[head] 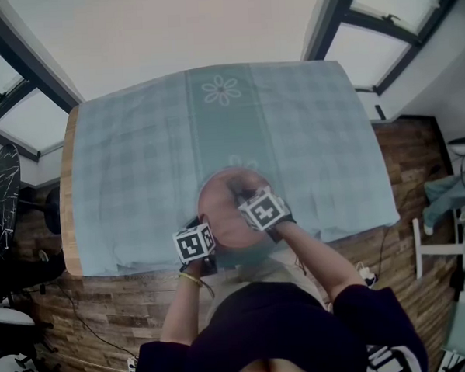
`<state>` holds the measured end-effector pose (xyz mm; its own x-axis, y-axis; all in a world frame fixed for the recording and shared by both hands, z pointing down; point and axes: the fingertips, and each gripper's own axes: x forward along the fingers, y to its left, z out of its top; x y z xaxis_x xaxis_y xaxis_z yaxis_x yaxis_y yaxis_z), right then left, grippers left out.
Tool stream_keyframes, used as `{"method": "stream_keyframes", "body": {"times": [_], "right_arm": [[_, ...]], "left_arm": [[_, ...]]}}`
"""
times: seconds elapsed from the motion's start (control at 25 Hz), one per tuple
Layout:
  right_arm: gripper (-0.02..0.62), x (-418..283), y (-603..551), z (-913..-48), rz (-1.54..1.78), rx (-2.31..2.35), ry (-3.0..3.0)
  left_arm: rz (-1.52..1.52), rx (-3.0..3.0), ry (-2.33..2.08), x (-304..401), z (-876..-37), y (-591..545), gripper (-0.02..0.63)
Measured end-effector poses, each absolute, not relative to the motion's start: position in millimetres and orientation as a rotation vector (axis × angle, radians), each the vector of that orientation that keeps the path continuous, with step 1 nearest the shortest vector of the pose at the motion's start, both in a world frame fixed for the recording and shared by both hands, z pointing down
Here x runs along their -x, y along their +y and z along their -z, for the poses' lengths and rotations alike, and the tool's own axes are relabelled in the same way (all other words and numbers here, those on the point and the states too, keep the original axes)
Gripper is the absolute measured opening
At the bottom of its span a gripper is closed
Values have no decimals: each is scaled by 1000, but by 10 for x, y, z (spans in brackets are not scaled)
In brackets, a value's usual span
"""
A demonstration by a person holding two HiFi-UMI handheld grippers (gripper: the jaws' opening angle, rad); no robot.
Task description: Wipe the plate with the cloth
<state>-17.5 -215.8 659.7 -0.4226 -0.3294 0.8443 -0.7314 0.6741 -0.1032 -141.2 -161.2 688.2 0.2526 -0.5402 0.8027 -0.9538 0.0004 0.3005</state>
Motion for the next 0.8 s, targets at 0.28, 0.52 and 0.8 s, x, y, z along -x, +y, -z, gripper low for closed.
{"method": "stream_keyframes", "body": {"times": [0.28,0.52,0.8], "right_arm": [[32,-116,-2307,-6710,-558,-856,-1923],[32,-212,-2376,-6767,-557,-895,-1884],[32,-172,-2368,-6802,-548,-863,-1842]], "left_arm": [[-594,-1655,-1398,1408,-6892,-1607,55],[-590,-1658,-1400,1404,-6885,-1609,55],[-583,-1652,-1404,1405,-6884,-1607,55]]}}
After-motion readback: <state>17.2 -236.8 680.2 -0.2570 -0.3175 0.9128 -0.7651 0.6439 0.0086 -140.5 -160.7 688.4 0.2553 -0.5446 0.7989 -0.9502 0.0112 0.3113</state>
